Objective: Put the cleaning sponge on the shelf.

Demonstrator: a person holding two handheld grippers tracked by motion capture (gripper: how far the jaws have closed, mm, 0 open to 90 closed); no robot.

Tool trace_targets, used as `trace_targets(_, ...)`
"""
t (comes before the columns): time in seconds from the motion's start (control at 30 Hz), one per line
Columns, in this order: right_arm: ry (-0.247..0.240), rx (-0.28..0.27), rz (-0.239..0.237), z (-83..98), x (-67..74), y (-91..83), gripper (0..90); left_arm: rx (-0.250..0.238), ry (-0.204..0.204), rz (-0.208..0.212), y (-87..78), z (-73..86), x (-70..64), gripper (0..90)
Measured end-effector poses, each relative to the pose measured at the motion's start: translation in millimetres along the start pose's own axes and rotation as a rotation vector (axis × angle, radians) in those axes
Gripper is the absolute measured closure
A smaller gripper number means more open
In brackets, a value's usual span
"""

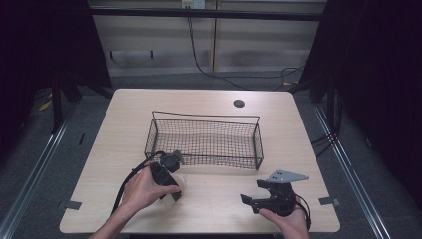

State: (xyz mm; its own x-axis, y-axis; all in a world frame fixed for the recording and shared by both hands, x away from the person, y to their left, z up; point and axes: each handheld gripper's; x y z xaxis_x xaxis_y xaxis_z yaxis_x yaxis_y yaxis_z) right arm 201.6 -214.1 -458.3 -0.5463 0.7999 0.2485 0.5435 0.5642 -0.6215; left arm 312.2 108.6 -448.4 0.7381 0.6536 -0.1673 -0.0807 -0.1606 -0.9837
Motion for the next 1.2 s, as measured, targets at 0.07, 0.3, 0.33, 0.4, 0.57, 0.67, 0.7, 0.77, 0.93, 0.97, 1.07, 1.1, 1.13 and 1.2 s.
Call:
trace_targets(0.07,-0.004,0.001,-0.001,0.0,0.4,0.4,19.1,0.005,0.01,-0.003,1.2,-0.7,-0.7,25.8)
trace_targets(0.3,0.002,0.003,-0.002,0.0,-0.3,0.7,19.0,0.001,0.02,-0.012,1.0,-0.5,-2.8,27.2)
trace_targets(0.33,0.005,0.0,-0.001,0.0,-0.7,0.9,19.0,-0.001,0.02,-0.036,0.8,-0.7,-4.7,27.3)
trace_targets(0.4,0.007,0.005,-0.001,0.0,-0.9,1.3,19.0,0.001,0.021,-0.033,0.8,-0.7,-5.4,27.3)
trace_targets(0.57,0.003,-0.001,0.002,0.3,-0.8,0.0,19.0,-0.014,0.037,-0.017,-5.0,2.4,-5.0,27.5)
trace_targets(0.67,0.005,0.0,0.002,0.3,-1.3,-0.1,19.0,-0.014,0.04,-0.016,-10.4,4.7,-2.9,27.6)
trace_targets(0.7,0.006,0.0,0.003,0.3,-1.5,0.2,19.0,-0.02,0.031,-0.017,-10.9,5.3,-3.4,27.5)
trace_targets(0.77,0.016,0.002,0.003,0.0,-1.6,0.4,19.0,-0.019,0.034,-0.005,-12.1,5.6,-3.5,27.6)
trace_targets(0.93,0.015,-0.005,0.004,-0.4,-2.6,1.0,18.9,-0.037,0.045,0.003,-23.9,6.5,-5.2,27.6)
trace_targets(0.97,0.015,-0.005,0.004,-0.4,-2.6,1.0,18.9,-0.037,0.045,0.003,-23.9,6.5,-5.2,27.6)
trace_targets(1.07,0.02,-0.004,0.003,0.2,-2.4,-0.3,18.9,-0.062,0.06,0.012,-33.3,8.9,-6.5,27.6)
trace_targets(1.1,0.024,-0.002,0.004,0.2,-2.5,-0.7,18.9,-0.06,0.069,0.018,-35.3,9.3,-6.6,27.6)
trace_targets(1.13,0.019,-0.005,0.004,0.3,-3.0,-0.3,18.9,-0.056,0.083,0.016,-37.1,9.6,-6.6,27.6)
trace_targets(1.2,0.023,-0.003,0.004,0.2,-2.7,-0.3,18.9,-0.056,0.087,0.017,-40.1,10.1,-6.5,27.6)
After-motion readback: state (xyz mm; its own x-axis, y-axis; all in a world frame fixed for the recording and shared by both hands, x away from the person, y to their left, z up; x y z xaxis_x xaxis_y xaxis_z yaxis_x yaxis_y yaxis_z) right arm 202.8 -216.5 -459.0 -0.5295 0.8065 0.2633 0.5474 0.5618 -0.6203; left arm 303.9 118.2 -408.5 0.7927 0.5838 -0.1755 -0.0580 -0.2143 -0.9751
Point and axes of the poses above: each handheld gripper's, and its own axes: y roughly forward along the jaws, z roughly out of its underside, x roughly to its left, and after that the axes turned 2 degrees about y, right-handed
